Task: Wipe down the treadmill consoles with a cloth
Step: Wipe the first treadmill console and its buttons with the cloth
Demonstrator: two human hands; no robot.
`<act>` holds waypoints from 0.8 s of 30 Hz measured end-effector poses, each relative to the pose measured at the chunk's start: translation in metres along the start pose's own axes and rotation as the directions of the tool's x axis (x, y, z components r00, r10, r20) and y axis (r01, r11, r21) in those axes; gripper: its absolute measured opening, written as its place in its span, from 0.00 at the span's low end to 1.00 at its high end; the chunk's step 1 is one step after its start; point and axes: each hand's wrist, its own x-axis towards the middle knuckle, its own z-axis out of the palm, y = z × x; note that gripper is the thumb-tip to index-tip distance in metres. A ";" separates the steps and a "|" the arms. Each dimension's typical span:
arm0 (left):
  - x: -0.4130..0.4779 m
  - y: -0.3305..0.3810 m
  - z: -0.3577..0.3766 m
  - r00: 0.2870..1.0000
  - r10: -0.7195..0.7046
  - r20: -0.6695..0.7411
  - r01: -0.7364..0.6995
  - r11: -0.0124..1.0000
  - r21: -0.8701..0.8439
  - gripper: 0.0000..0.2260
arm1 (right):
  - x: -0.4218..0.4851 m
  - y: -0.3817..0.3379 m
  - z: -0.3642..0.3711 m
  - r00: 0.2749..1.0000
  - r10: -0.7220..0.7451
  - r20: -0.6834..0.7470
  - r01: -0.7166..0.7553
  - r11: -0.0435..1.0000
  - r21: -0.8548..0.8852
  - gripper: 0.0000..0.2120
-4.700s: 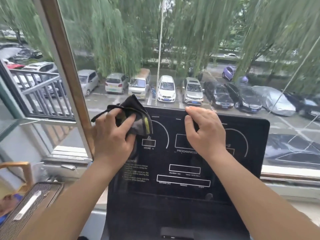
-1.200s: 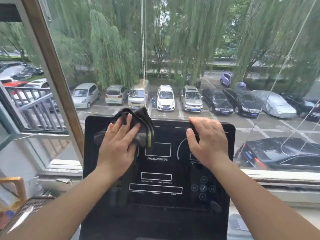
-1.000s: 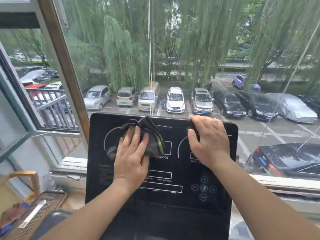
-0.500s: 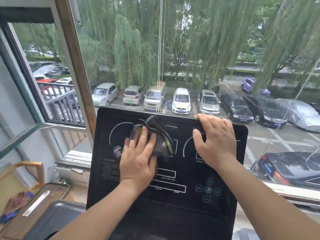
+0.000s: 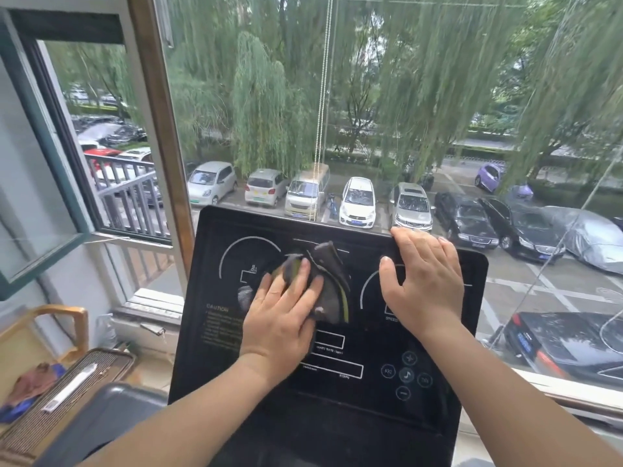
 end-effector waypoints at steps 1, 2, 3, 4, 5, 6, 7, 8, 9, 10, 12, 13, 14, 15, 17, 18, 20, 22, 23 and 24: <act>0.000 -0.012 -0.005 0.987 0.159 0.023 -0.160 0.986 0.048 0.24 | 0.000 0.000 0.000 1.000 -0.001 -0.003 0.001 1.000 -0.004 0.27; 0.005 -0.026 -0.011 0.956 0.287 0.055 -0.291 0.953 0.085 0.24 | 0.000 0.000 0.000 1.000 -0.001 -0.006 0.001 1.000 -0.007 0.26; 0.013 -0.039 -0.017 0.926 0.368 0.082 -0.376 0.918 0.127 0.23 | 0.000 0.000 0.001 1.000 -0.002 -0.011 0.001 1.000 -0.010 0.26; 0.022 -0.049 -0.021 0.920 0.380 0.092 -0.390 0.907 0.158 0.23 | 0.000 0.000 0.001 1.000 -0.001 -0.016 0.001 1.000 -0.012 0.26; 0.028 -0.055 -0.023 0.947 0.315 0.063 -0.322 0.932 0.170 0.23 | 0.000 0.000 0.002 1.000 -0.001 -0.024 0.001 1.000 -0.012 0.26; 0.032 -0.054 -0.024 0.984 0.175 0.016 -0.175 0.973 0.151 0.23 | 0.000 0.000 0.003 1.000 0.000 -0.031 -0.001 1.000 -0.009 0.26; 0.034 -0.046 -0.022 0.999 -0.013 -0.030 0.016 0.995 0.096 0.24 | -0.001 0.000 0.004 0.999 0.004 -0.038 -0.005 1.000 -0.006 0.26; 0.032 -0.031 -0.017 0.978 -0.201 -0.058 0.202 0.979 0.023 0.25 | 0.000 -0.001 0.005 0.999 0.009 -0.045 -0.010 1.000 -0.005 0.25; 0.029 -0.013 -0.011 0.939 -0.335 -0.076 0.333 0.942 -0.045 0.26 | 0.000 -0.001 0.006 0.999 0.012 -0.050 -0.012 1.000 -0.004 0.25; 0.024 0.004 -0.005 0.915 -0.396 -0.075 0.389 0.917 -0.091 0.27 | 0.000 -0.001 0.006 0.999 0.012 -0.052 -0.012 1.000 -0.004 0.25; 0.008 0.023 0.005 0.960 -0.274 -0.050 0.270 0.960 -0.074 0.27 | 0.001 0.001 0.006 0.999 0.005 -0.054 -0.005 1.000 -0.008 0.25; 0.000 0.021 0.007 0.994 -0.103 -0.028 0.103 0.995 -0.018 0.27 | 0.001 0.002 0.006 0.999 -0.001 -0.054 0.000 1.000 -0.010 0.25; -0.003 0.013 0.004 0.996 0.089 0.002 -0.089 0.995 0.042 0.26 | 0.001 0.003 0.006 0.999 -0.005 -0.054 0.004 1.000 -0.010 0.25; 0.001 0.000 -0.002 0.967 0.251 0.032 -0.253 0.964 0.084 0.25 | 0.001 0.004 0.006 0.998 -0.006 -0.055 0.005 1.000 -0.010 0.25; 0.022 -0.026 -0.012 0.918 0.392 0.068 -0.398 0.906 0.144 0.24 | 0.001 0.003 0.006 0.998 -0.003 -0.060 0.003 1.000 -0.008 0.24; 0.034 -0.034 -0.016 0.936 0.348 0.054 -0.352 0.920 0.170 0.24 | 0.001 0.003 0.006 0.998 -0.001 -0.062 0.000 1.000 -0.005 0.24; 0.051 -0.035 -0.018 0.995 0.093 -0.023 -0.089 0.988 0.122 0.25 | 0.002 0.002 0.007 0.998 0.001 -0.070 0.000 1.000 0.003 0.24; 0.054 -0.015 -0.014 0.987 -0.138 -0.081 0.138 0.990 -0.001 0.26 | 0.002 0.002 0.008 0.997 0.001 -0.080 0.000 1.000 0.008 0.23; 0.050 -0.002 -0.009 0.978 -0.187 -0.095 0.184 0.982 -0.039 0.26 | 0.002 0.003 0.008 0.997 -0.002 -0.080 0.002 1.000 0.008 0.23; 0.044 0.011 -0.005 0.979 -0.182 -0.091 0.178 0.983 -0.049 0.26 | 0.002 0.003 0.008 0.997 -0.005 -0.077 0.005 1.000 0.005 0.23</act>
